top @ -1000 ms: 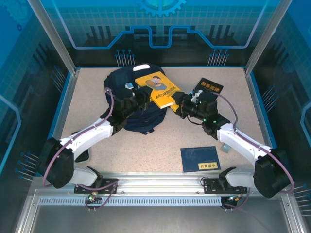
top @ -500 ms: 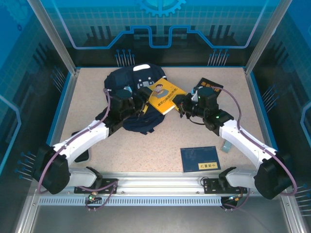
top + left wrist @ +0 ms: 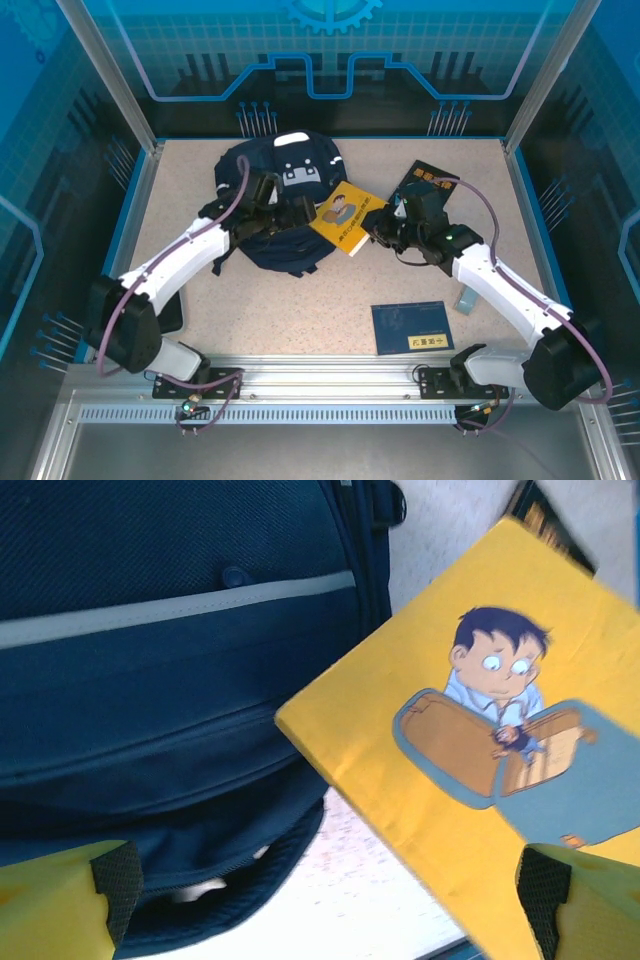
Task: Pack the student bag
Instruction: Open the student bag at the top-center of the table.
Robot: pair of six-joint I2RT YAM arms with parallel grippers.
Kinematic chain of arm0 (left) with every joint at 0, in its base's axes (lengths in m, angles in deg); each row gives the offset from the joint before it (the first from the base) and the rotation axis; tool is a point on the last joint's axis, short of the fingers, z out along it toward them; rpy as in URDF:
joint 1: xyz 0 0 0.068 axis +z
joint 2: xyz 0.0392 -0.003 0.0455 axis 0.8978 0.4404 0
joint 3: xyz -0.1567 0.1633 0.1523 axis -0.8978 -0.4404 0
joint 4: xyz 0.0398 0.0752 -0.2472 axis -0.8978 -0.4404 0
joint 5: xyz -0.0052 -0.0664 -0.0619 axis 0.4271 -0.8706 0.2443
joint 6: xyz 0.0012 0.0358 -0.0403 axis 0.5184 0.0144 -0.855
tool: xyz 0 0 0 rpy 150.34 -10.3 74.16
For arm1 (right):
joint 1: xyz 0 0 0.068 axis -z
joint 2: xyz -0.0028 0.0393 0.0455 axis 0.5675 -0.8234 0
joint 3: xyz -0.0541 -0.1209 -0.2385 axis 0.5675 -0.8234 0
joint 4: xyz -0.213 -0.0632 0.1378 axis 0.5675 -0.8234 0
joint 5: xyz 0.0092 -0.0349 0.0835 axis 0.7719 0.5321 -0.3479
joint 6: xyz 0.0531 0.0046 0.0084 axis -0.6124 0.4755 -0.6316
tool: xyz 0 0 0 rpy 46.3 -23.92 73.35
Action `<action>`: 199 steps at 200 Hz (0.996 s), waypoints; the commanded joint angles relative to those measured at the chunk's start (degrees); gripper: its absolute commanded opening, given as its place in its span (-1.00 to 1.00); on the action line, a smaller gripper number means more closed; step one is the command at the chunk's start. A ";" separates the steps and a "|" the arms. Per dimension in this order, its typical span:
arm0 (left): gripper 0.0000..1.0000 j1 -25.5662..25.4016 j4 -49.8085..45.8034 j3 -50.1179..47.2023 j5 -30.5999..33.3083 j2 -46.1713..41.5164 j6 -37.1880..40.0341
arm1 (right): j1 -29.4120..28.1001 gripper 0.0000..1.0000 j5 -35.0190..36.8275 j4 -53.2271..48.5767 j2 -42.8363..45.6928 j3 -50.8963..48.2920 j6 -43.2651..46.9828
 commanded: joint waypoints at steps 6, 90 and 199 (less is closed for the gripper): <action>0.86 0.02 -10.08 5.18 -2.22 4.55 18.41 | 2.44 -0.92 6.16 -4.71 4.38 3.10 4.32; 0.28 -2.97 -15.50 12.92 -4.44 17.68 38.89 | 17.74 -0.92 -4.82 -11.88 5.04 3.32 13.54; -0.50 -3.95 -15.18 21.83 1.06 27.43 36.56 | 23.50 -0.92 -10.48 -14.39 5.44 1.32 17.05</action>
